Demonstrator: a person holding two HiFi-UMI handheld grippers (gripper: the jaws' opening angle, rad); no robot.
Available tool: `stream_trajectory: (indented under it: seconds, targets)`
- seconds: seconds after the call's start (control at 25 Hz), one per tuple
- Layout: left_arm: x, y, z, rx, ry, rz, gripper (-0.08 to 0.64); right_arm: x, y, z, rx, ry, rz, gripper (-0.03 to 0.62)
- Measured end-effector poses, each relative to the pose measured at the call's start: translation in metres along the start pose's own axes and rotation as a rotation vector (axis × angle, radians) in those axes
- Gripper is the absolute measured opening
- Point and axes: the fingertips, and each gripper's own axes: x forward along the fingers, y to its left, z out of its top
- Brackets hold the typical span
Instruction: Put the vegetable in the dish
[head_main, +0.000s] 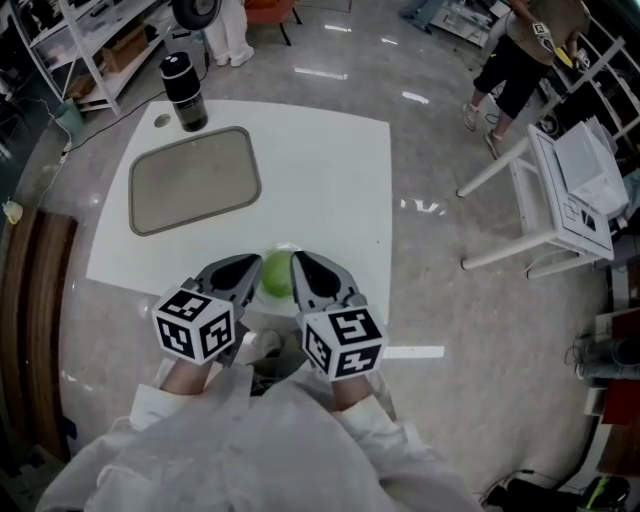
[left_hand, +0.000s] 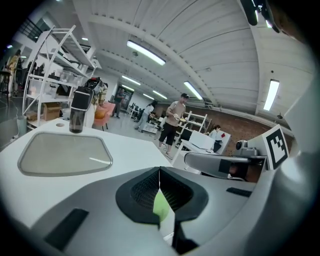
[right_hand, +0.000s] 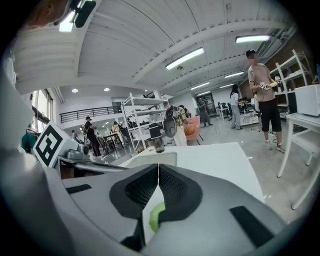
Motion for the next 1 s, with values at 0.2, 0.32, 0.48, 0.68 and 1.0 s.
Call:
stream_trajectory:
  seconds: [0.2, 0.32, 0.48, 0.68, 1.0]
  targets:
    - [0.005, 0.008, 0.000, 0.010, 0.004, 0.032, 0.009, 0.008, -0.003, 0.002, 0.001, 0.006, -0.001, 0.015]
    - [0.008, 0.012, -0.003, -0.011, 0.008, 0.040, 0.009, 0.008, -0.003, -0.003, 0.008, 0.017, 0.017, 0.015]
    - [0.011, 0.022, -0.007, -0.044, 0.017, 0.070, 0.009, 0.009, -0.013, -0.012, 0.076, 0.036, 0.022, 0.015]
    - [0.016, 0.029, -0.016, -0.087, 0.038, 0.081, 0.009, 0.009, -0.029, -0.019, 0.141, 0.043, 0.010, 0.015]
    - [0.026, 0.033, -0.039, -0.165, 0.083, 0.057, 0.009, 0.013, -0.042, -0.035, 0.249, 0.064, 0.032, 0.015]
